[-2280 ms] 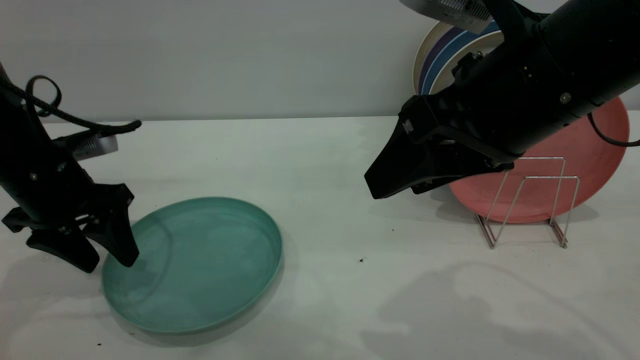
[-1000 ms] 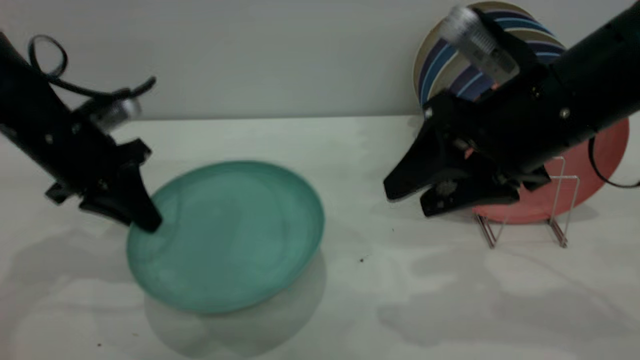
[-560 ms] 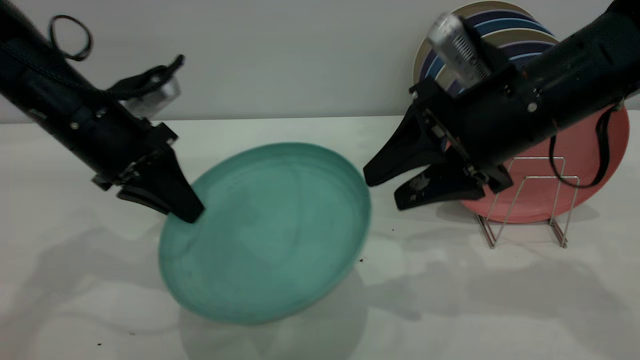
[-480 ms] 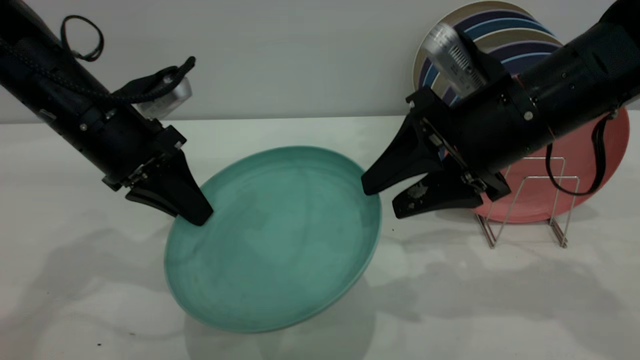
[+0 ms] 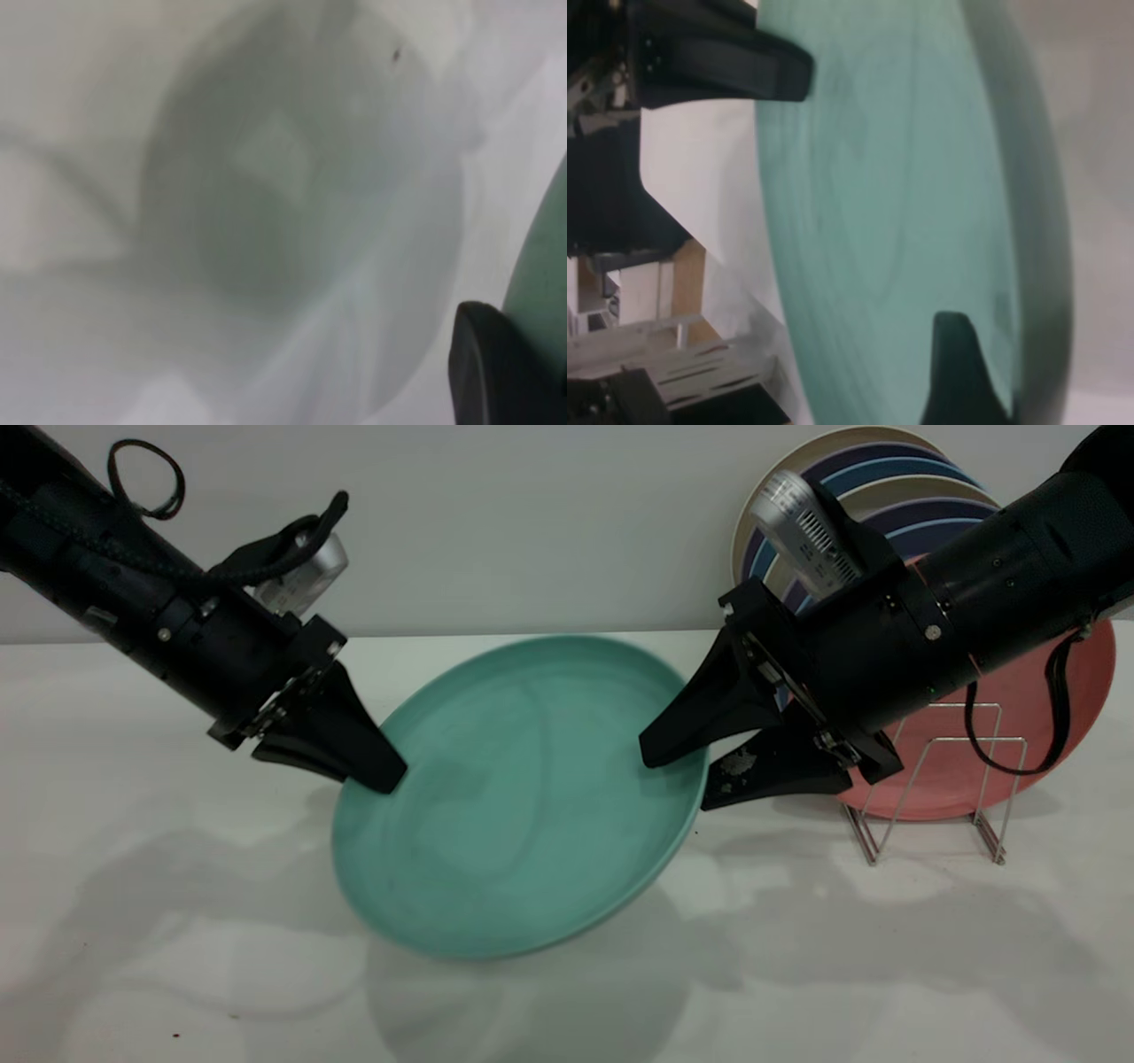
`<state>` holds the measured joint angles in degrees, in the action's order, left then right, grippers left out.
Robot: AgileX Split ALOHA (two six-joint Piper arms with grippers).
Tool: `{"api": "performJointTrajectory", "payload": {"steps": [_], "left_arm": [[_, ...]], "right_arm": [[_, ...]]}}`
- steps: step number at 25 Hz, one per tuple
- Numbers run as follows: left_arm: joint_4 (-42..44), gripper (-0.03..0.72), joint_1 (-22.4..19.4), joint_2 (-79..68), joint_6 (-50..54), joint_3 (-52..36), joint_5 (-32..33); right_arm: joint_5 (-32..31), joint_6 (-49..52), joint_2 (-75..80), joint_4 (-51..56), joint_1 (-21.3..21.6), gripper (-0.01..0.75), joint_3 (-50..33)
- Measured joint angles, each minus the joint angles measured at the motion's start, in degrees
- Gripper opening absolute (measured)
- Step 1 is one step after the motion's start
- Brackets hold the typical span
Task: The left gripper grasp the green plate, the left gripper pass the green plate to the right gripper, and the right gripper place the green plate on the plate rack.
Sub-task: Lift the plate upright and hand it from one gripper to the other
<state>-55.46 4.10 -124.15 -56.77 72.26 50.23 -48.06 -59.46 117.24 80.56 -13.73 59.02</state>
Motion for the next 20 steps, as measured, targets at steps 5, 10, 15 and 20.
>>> {"api": "performJointTrajectory", "payload": {"steps": [5, 10, 15, 20], "left_arm": [[-1.95, 0.067, 0.83, 0.00, -0.24, 0.00, -0.16], [-2.75, 0.286, 0.84, 0.00, -0.24, 0.00, 0.12], [-2.82, 0.562, 0.84, 0.77, -0.24, 0.00, 1.61], [0.63, 0.662, 0.84, 4.79, -0.30, 0.00, 2.18]], "right_arm": [[-0.24, 0.17, 0.00, 0.57, 0.00, 0.352, 0.00], [-0.32, -0.03, 0.12, 0.01, 0.00, 0.092, 0.00], [-0.05, -1.08, 0.34, -0.11, 0.06, 0.062, 0.00], [-1.03, -3.64, 0.34, -1.79, 0.01, 0.060, 0.29]]}}
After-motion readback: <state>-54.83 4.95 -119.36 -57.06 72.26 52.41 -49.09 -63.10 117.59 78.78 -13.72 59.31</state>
